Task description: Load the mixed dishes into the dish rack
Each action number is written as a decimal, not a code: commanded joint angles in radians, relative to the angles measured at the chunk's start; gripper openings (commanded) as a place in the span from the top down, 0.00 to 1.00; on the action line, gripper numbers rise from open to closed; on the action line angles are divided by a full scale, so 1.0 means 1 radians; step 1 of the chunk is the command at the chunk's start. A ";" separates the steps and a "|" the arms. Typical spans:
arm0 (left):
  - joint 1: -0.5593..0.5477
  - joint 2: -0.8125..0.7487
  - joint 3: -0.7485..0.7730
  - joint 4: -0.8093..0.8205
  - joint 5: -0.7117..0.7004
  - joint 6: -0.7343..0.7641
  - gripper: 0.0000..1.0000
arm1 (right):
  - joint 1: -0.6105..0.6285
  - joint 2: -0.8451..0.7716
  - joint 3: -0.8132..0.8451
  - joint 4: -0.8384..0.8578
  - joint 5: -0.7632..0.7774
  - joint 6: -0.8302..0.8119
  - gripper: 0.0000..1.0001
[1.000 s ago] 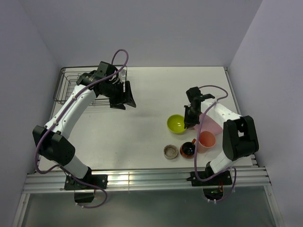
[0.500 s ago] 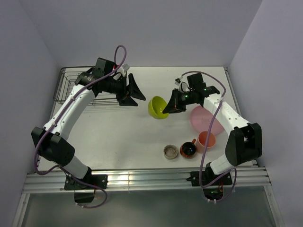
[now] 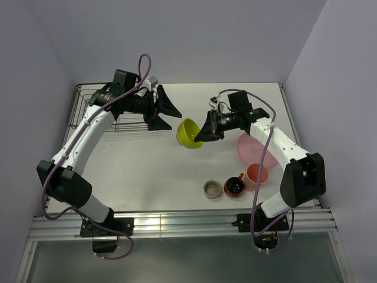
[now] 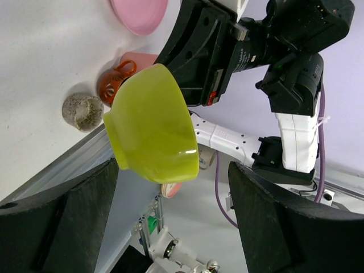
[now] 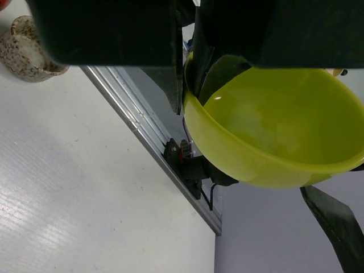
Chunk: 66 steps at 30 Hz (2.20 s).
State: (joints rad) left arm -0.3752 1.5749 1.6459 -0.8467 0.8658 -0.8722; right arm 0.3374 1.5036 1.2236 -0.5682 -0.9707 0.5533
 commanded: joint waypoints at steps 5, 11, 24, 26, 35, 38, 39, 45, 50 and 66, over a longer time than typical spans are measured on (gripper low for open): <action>0.002 -0.058 -0.009 -0.087 -0.031 0.090 0.15 | 0.029 -0.040 0.059 0.044 -0.043 0.022 1.00; 0.001 -0.061 -0.034 -0.095 -0.039 0.104 0.15 | 0.061 -0.028 0.083 0.065 -0.043 0.046 1.00; 0.001 -0.035 -0.021 -0.091 -0.001 0.122 0.15 | 0.084 0.020 0.135 0.082 -0.037 0.066 1.00; 0.001 -0.032 -0.020 -0.094 0.012 0.128 0.15 | 0.087 0.026 0.146 0.079 -0.036 0.065 1.00; 0.001 -0.024 -0.024 -0.081 0.032 0.128 0.17 | 0.092 0.058 0.174 0.074 -0.025 0.062 1.00; 0.002 -0.021 -0.020 -0.083 0.032 0.131 0.20 | 0.092 0.063 0.178 0.067 -0.011 0.053 1.00; 0.002 -0.021 -0.018 -0.083 0.029 0.131 0.20 | 0.092 0.064 0.180 0.061 -0.007 0.050 1.00; 0.004 -0.018 -0.026 -0.077 0.036 0.130 0.25 | 0.094 0.075 0.185 0.059 0.012 0.043 1.00; 0.004 -0.019 -0.031 -0.074 0.042 0.128 0.25 | 0.095 0.081 0.192 0.053 0.041 0.039 1.00; 0.005 -0.018 -0.037 -0.066 0.053 0.124 0.23 | 0.106 0.104 0.234 0.019 0.105 0.010 1.00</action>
State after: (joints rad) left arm -0.3672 1.5642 1.6047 -0.9253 0.8848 -0.7700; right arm 0.4351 1.6093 1.4059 -0.5617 -0.8757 0.5774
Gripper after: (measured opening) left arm 0.784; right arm 0.107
